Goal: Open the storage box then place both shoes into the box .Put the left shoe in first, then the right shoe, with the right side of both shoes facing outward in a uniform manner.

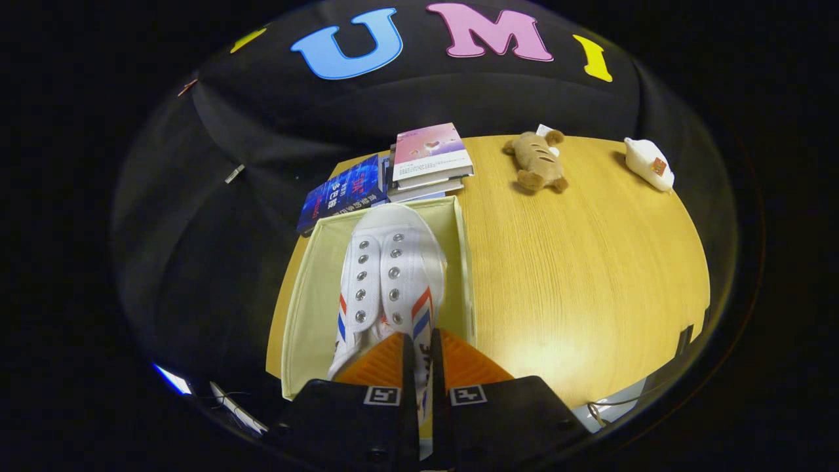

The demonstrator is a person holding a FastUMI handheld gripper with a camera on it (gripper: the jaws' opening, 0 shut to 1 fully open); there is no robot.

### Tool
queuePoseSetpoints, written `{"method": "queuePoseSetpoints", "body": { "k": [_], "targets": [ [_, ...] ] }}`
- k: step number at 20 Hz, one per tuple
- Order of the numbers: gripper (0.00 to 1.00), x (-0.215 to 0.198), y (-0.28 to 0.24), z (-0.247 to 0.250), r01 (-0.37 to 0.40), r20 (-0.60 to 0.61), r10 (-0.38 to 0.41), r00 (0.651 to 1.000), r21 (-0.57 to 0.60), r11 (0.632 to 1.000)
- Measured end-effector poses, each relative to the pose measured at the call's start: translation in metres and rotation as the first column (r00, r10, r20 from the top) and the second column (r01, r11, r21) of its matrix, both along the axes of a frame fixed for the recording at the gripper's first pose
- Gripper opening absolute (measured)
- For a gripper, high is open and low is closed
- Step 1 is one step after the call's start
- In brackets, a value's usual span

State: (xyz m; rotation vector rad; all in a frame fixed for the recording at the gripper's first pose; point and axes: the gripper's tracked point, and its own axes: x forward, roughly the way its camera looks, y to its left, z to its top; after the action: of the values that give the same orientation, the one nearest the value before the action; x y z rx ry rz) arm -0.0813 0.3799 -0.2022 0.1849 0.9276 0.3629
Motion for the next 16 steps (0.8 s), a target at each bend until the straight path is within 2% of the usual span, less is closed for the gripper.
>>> {"method": "queuePoseSetpoints", "body": {
  "k": [2, 5, 6, 7, 9, 10, 11, 16],
  "targets": [
    [0.3, -0.001, 0.021, 0.014, -0.038, 0.024, 0.036, 0.999, 0.067, 0.997],
    [0.58, 0.002, 0.018, 0.037, -0.115, 0.108, 0.11, 0.988, 0.036, 0.993],
    [0.82, 0.004, 0.013, 0.042, -0.131, 0.138, 0.128, 0.982, 0.011, 0.991],
    [0.89, 0.006, 0.008, 0.048, -0.14, 0.166, 0.139, 0.976, -0.002, 0.99],
    [0.92, 0.008, -0.007, 0.062, -0.138, 0.217, 0.137, 0.967, -0.011, 0.99],
    [0.98, 0.01, -0.015, 0.069, -0.132, 0.239, 0.13, 0.962, -0.007, 0.991],
    [0.99, 0.013, -0.025, 0.077, -0.122, 0.263, 0.119, 0.957, -0.005, 0.993],
    [0.99, 0.036, -0.077, 0.134, -0.076, 0.424, 0.059, 0.904, 0.022, 0.997]
  ]
}}
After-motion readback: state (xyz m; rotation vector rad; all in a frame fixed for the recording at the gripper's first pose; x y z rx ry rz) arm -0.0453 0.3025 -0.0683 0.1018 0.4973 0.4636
